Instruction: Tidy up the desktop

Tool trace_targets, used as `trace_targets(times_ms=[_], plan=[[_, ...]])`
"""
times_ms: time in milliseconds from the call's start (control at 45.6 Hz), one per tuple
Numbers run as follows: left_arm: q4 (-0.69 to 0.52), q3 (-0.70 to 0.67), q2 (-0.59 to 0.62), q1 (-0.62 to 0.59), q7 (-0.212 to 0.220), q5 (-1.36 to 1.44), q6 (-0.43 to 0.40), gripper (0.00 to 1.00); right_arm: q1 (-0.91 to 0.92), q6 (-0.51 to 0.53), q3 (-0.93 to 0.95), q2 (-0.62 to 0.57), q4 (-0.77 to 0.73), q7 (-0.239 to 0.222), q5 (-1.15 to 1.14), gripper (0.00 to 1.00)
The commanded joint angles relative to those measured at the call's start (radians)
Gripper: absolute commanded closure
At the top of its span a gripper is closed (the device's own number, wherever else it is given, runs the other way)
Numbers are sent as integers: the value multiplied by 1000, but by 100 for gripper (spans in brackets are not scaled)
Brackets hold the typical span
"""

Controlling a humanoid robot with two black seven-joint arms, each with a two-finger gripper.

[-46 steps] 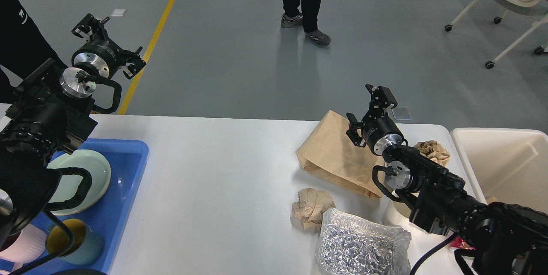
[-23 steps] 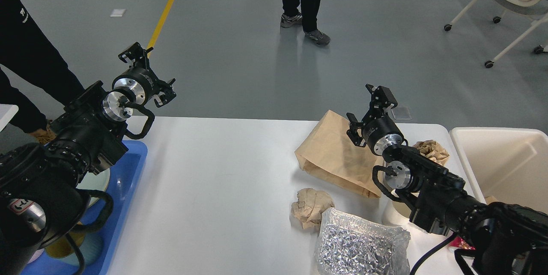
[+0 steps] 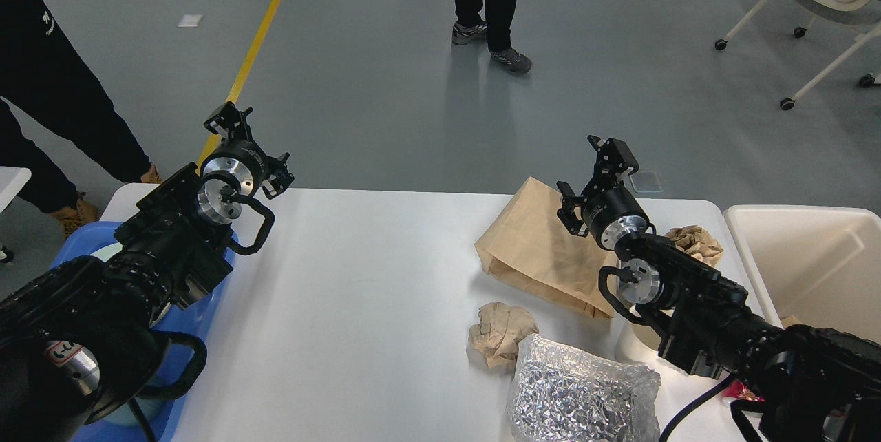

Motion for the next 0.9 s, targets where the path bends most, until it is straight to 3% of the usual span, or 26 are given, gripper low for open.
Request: trace_targets(times_ms=[0, 44, 131, 701, 876], plan=[[-2, 0, -25, 34, -230, 1, -12, 4, 0, 0, 0, 0, 0, 0, 0, 0], [-2, 0, -28, 47, -328, 1, -29, 4, 0, 0, 0, 0, 0, 0, 0, 0], [-2, 0, -34, 55, -407, 1, -55, 4, 0, 0, 0, 0, 0, 0, 0, 0], [-2, 13, -31, 124, -419, 2, -261, 4, 0, 0, 0, 0, 0, 0, 0, 0], [-2, 14, -31, 143, -421, 2, -279, 4, 0, 0, 0, 0, 0, 0, 0, 0]])
